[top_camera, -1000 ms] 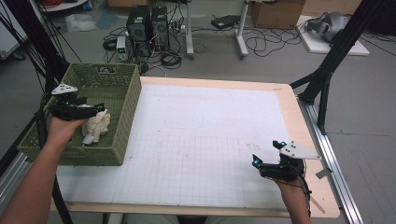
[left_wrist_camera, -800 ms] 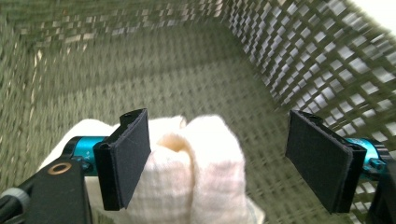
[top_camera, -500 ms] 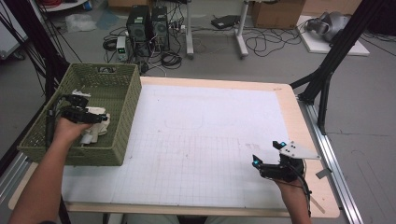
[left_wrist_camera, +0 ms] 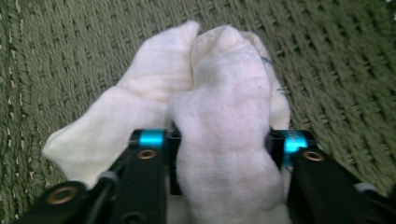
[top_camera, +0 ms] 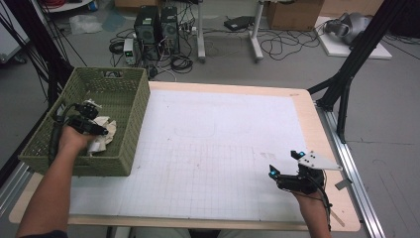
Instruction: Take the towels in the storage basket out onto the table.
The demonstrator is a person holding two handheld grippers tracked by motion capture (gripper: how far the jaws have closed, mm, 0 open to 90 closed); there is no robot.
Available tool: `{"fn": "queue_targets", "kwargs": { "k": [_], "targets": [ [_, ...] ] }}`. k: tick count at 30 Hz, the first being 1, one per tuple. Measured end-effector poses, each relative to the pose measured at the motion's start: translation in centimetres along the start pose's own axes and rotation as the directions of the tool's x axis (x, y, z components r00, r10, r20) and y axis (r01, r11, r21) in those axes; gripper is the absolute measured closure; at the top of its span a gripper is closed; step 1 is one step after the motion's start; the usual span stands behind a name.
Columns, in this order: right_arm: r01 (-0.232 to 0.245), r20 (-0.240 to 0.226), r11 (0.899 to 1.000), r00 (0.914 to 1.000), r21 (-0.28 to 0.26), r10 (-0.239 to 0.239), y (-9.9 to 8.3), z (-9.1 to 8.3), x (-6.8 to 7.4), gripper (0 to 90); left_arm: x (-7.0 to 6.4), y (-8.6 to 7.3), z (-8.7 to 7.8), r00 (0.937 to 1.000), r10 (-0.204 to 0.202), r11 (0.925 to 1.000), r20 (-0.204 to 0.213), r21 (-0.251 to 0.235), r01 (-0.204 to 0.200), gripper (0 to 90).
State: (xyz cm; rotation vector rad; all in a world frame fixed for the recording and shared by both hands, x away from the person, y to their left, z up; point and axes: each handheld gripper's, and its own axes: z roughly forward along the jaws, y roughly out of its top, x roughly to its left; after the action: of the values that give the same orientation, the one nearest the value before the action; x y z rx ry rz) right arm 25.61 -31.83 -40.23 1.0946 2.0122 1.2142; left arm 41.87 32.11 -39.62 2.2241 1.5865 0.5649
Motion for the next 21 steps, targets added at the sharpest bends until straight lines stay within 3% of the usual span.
{"fn": "queue_targets", "kwargs": {
  "k": [4,8,11,13,16,17,18,21],
  "targets": [
    [-0.002,0.000,1.000,1.0000,-0.002,0.002,0.0,0.0,0.0,8.1,0.4,-0.1,-0.9,0.9992,-0.038,0.9971,0.010,-0.065,0.039,71.4],
    [-0.004,0.003,1.000,1.0000,0.001,0.004,0.0,-0.1,0.0,8.1,1.3,-0.3,-1.9,0.9938,-0.109,0.9818,0.024,-0.154,0.111,72.0],
    [-0.003,0.005,1.000,1.0000,0.001,0.003,0.0,-0.2,0.0,8.1,1.4,-0.4,-2.5,0.9927,-0.117,0.9724,0.029,-0.200,0.120,72.1],
    [-0.004,0.006,1.000,1.0000,-0.002,0.004,0.0,-0.2,0.0,8.1,1.4,-0.4,-2.9,0.9926,-0.116,0.9623,0.034,-0.244,0.121,72.2],
    [-0.009,0.006,1.000,0.9999,-0.002,0.009,0.0,-0.3,0.0,8.1,1.5,-0.4,-3.9,0.9914,-0.125,0.9369,0.039,-0.324,0.131,72.4],
    [-0.009,0.006,1.000,0.9999,-0.002,0.009,0.1,-0.2,0.0,8.1,1.5,-0.5,-4.3,0.9901,-0.134,0.9244,0.044,-0.355,0.141,72.4],
    [-0.007,0.006,1.000,1.0000,-0.001,0.007,0.1,-0.2,0.0,8.1,1.7,-0.5,-4.7,0.9894,-0.137,0.9112,0.049,-0.386,0.145,72.5],
    [0.012,0.012,1.000,0.9999,0.008,-0.012,0.1,-0.1,0.2,8.1,2.0,-0.8,-6.1,0.9845,-0.155,0.8582,0.082,-0.482,0.176,72.5]
  ]
}}
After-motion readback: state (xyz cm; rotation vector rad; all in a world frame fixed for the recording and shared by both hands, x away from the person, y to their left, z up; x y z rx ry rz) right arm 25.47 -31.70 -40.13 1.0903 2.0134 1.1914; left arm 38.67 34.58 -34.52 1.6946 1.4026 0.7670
